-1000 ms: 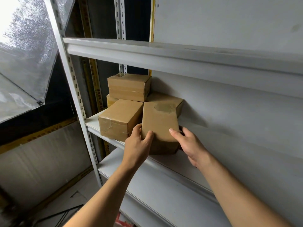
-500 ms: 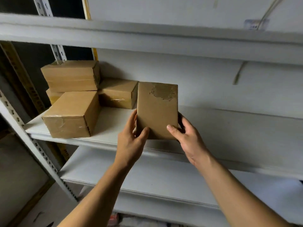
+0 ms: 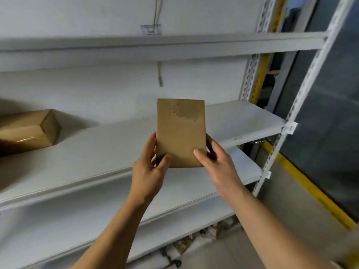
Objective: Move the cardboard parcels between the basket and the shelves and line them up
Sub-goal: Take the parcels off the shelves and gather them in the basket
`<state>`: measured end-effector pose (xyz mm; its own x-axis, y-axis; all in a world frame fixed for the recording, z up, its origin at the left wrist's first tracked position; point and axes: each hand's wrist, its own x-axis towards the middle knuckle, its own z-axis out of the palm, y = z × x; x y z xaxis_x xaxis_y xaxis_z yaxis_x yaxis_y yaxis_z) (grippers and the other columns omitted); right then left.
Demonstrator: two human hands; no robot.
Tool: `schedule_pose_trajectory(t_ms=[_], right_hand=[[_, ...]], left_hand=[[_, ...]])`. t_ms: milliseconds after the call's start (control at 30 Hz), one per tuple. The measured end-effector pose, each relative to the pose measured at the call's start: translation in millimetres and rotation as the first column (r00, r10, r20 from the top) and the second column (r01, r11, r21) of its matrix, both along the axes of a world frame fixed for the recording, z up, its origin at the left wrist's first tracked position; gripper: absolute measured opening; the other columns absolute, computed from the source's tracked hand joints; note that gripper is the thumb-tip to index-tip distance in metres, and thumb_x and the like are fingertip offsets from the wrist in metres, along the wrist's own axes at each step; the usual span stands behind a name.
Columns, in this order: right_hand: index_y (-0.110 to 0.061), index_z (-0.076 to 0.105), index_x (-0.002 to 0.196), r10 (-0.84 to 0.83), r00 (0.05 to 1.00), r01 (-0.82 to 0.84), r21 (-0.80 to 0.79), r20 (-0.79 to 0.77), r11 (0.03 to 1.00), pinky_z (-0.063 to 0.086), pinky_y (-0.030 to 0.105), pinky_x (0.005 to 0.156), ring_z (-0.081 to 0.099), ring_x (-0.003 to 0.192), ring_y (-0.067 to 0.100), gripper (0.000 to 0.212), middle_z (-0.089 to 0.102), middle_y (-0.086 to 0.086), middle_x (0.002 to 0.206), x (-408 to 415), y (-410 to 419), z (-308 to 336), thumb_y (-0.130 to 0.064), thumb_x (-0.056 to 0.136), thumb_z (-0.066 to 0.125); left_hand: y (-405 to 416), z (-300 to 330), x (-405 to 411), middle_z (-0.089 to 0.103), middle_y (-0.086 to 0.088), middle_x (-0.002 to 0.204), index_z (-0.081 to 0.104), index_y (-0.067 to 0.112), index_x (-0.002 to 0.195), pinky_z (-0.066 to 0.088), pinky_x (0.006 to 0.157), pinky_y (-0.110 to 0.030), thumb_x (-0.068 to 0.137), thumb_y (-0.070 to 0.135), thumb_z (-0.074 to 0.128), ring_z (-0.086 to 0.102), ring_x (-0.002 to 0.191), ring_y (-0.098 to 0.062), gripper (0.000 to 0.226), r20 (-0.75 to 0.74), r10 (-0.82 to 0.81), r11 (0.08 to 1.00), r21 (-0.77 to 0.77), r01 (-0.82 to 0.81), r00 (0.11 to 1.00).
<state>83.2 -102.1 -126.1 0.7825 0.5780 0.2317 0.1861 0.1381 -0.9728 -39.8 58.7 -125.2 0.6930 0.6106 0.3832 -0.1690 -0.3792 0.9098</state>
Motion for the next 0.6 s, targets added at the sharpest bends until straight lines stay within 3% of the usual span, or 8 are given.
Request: schedule_pose_trajectory(t_ms=[100,233,400,500,600], right_hand=[[-0.043,0.048,0.153,-0.127,0.991,0.126,-0.025,-0.048,0.992,0.05,0.029,0.109,0.061,0.128,-0.002,0.059,0.066,-0.023,0.138,9,-78,-13,-0.043,0.099,0.072],[-0.054,0.051,0.144,-0.293,0.948,0.29,-0.043,-0.125,0.956,0.051,0.025,0.107,0.062,0.122,-0.009,0.052,0.067,-0.034,0.128,14,-173,-37,-0.037,0.099,0.073],[-0.043,0.055,0.148,-0.518,0.828,0.514,-0.078,-0.215,0.854,0.052,0.036,0.111,0.066,0.121,-0.002,0.056,0.072,-0.022,0.129,13,-274,-80,-0.033,0.097,0.076],[-0.032,0.053,0.153,-0.605,0.752,0.606,-0.087,-0.26,0.791,0.052,0.044,0.112,0.065,0.127,0.007,0.061,0.07,-0.016,0.136,5,-328,-105,-0.035,0.097,0.076],[-0.032,0.052,0.153,-0.679,0.679,0.674,-0.132,-0.277,0.727,0.054,0.041,0.108,0.065,0.128,0.009,0.057,0.07,-0.013,0.137,-8,-376,-128,-0.033,0.1,0.072]], left_hand=[[-67,-9,27,0.064,0.012,0.139,0.045,0.036,0.156,0.054,0.094,-0.017,0.099,0.01,0.067,0.064,0.12,-0.001,0.066,-0.05,-0.093,0.995,0.019,0.094,0.994],[-152,-26,59,0.064,0.024,0.135,0.046,0.042,0.154,0.05,0.09,-0.007,0.1,0.014,0.067,0.061,0.118,0.01,0.064,-0.119,-0.218,0.975,0.023,0.223,0.969],[-243,-59,94,0.065,0.025,0.134,0.047,0.043,0.151,0.05,0.098,-0.021,0.1,0.02,0.068,0.063,0.12,0.004,0.06,-0.233,-0.396,0.911,0.019,0.412,0.888],[-293,-81,115,0.065,0.032,0.128,0.051,0.049,0.146,0.047,0.094,-0.011,0.097,0.02,0.072,0.061,0.116,0.012,0.06,-0.302,-0.466,0.868,0.027,0.496,0.832],[-339,-107,133,0.064,0.028,0.134,0.047,0.048,0.15,0.05,0.104,-0.026,0.097,0.022,0.072,0.061,0.122,0.007,0.064,-0.372,-0.572,0.797,-0.042,0.603,0.731]])
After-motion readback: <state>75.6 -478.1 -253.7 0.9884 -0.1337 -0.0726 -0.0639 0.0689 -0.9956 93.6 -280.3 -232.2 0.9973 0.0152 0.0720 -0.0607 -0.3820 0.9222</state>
